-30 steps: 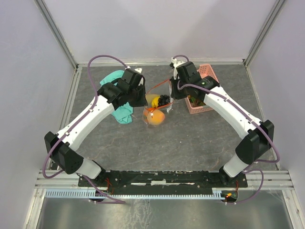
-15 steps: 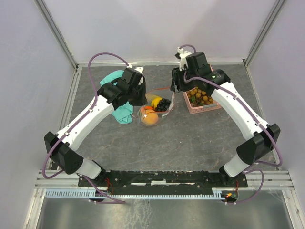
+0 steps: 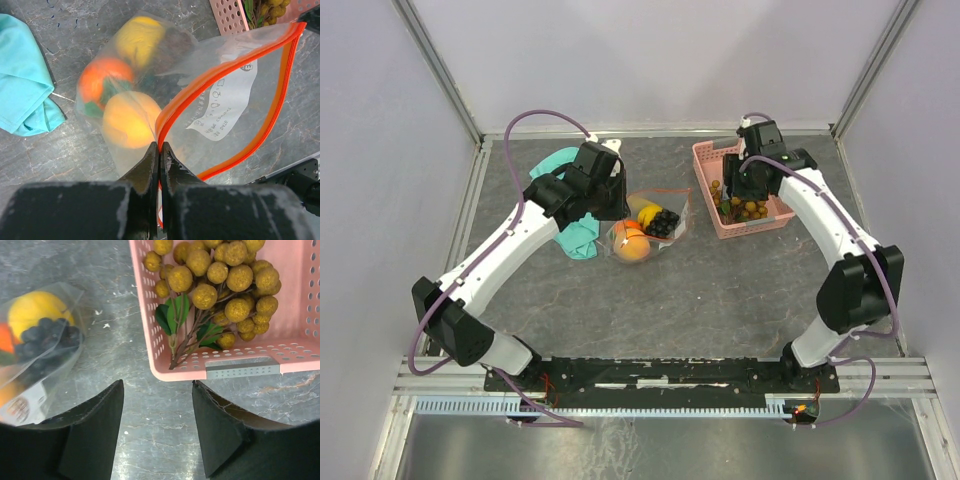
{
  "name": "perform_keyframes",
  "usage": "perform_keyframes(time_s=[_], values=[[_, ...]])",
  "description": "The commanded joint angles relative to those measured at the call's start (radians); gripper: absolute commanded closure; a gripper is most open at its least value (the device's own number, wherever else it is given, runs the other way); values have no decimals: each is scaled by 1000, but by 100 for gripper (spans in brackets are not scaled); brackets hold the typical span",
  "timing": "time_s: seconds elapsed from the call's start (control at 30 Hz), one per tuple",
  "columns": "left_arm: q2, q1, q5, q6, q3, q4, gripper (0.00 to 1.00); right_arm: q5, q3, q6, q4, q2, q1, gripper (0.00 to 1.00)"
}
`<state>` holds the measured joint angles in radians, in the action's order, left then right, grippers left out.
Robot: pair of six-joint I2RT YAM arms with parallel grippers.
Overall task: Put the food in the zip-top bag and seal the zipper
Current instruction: Pick up the fake fruit from the bin.
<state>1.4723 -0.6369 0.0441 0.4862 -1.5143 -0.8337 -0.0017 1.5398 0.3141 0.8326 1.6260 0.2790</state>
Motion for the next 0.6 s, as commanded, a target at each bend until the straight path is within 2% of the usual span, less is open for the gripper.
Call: perform_keyframes(time_s=[0.0, 0.43, 0.57], values=[[-31, 0, -26, -61, -3, 55, 97, 70, -21, 47, -49, 60, -15, 34], [-32, 0, -31, -52, 8, 53, 97, 61, -75, 104, -166, 256, -57, 32], [-33, 0, -33, -48, 11, 53, 97, 44, -72, 116, -187, 307, -64, 29]])
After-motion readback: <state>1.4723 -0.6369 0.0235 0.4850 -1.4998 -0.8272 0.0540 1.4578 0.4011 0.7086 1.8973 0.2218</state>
